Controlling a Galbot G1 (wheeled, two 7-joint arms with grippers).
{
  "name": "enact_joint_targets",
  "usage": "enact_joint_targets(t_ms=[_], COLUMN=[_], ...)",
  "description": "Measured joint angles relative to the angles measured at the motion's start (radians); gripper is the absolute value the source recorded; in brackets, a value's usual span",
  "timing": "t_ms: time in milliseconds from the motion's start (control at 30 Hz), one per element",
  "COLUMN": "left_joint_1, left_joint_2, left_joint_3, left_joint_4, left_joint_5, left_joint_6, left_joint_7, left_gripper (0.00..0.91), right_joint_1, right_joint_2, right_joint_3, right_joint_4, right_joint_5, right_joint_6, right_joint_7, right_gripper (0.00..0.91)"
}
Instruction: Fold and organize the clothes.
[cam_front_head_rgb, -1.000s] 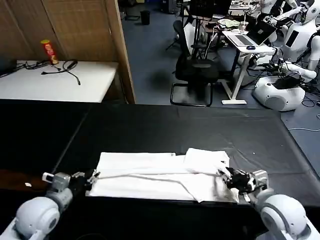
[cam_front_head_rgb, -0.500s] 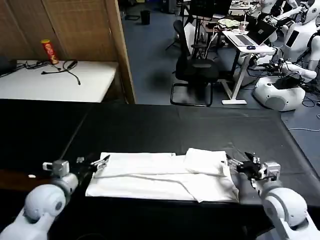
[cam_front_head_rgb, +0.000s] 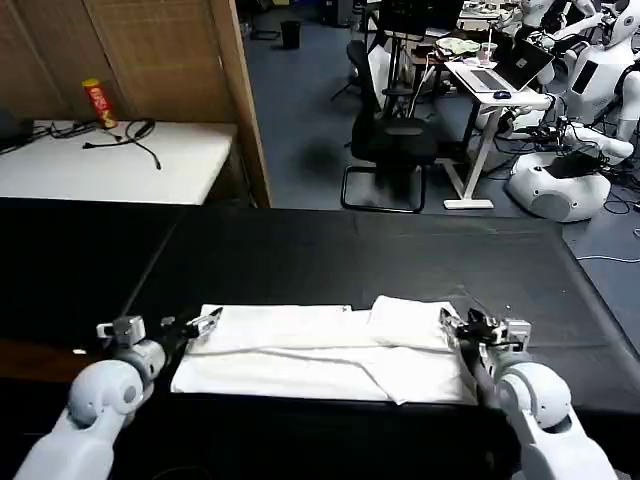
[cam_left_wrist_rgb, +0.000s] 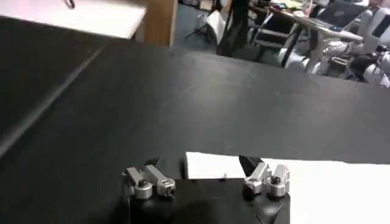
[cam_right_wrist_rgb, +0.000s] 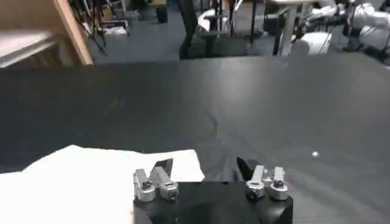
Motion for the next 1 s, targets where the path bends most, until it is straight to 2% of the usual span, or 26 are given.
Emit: enact_joint_targets(t_ms=[33,100,167,233,267,300,333,533,633,800,867,900,933,1000], left_joint_1=[0.000,-0.003,-0.008,-0.012,-0.014,-0.016,-0.016,-0.023,-0.034,-0.082,-0.102,-0.115,-0.126,-0.138], left_joint_2=[0.000,-0.002,-0.007,-0.011,-0.015,-0.018,-0.021,-0.029,-0.035,-0.047,-0.049,-0.050,-0.051,-0.051], left_joint_3=[0.000,0.000,0.001,0.003,0.005,0.007,0.009,0.023,0.035,0.058,0.065,0.068,0.069,0.069], left_joint_4=[0.001,0.008,0.016,0.023,0.025,0.027,0.027,0.028,0.039,0.076,0.091,0.099,0.105,0.110], left_joint_5=[0.000,0.002,0.005,0.006,0.007,0.009,0.011,0.061,0.135,0.203,0.209,0.214,0.220,0.241], left_joint_6=[0.000,-0.003,-0.005,-0.009,-0.013,-0.017,-0.021,-0.048,-0.098,-0.123,-0.123,-0.123,-0.122,-0.123], left_joint_7=[0.001,0.003,0.003,0.005,0.009,0.017,0.021,0.026,0.036,0.037,0.038,0.038,0.037,0.039], left_gripper=[0.751,0.605,0.322,0.137,0.117,0.049,0.020,0.000,0.000,0.000,0.000,0.497,0.878,0.878], right_joint_1=[0.000,0.001,0.000,-0.002,-0.002,-0.003,-0.004,0.001,0.019,0.075,0.102,0.115,0.124,0.131], right_joint_2=[0.003,0.006,0.007,0.008,0.008,0.008,0.008,0.019,0.029,0.036,0.030,0.026,0.021,0.011], right_joint_3=[-0.002,-0.004,-0.006,-0.008,-0.008,-0.007,-0.007,-0.017,-0.029,-0.053,-0.063,-0.067,-0.070,-0.069], right_joint_4=[-0.001,-0.002,-0.001,0.002,0.003,0.005,0.007,0.001,-0.020,-0.077,-0.101,-0.108,-0.112,-0.112], right_joint_5=[-0.005,-0.011,-0.016,-0.019,-0.020,-0.022,-0.025,-0.076,-0.090,-0.099,-0.091,-0.087,-0.082,-0.081], right_joint_6=[0.000,0.000,0.001,0.001,0.001,0.001,0.003,0.053,0.077,0.094,0.093,0.090,0.089,0.090], right_joint_7=[-0.004,-0.007,-0.010,-0.011,-0.011,-0.012,-0.012,-0.017,-0.019,-0.038,-0.065,-0.072,-0.090,-0.109], right_gripper=[0.312,0.107,0.078,0.068,0.059,0.059,0.059,0.039,0.029,0.029,0.068,0.195,0.878,0.878])
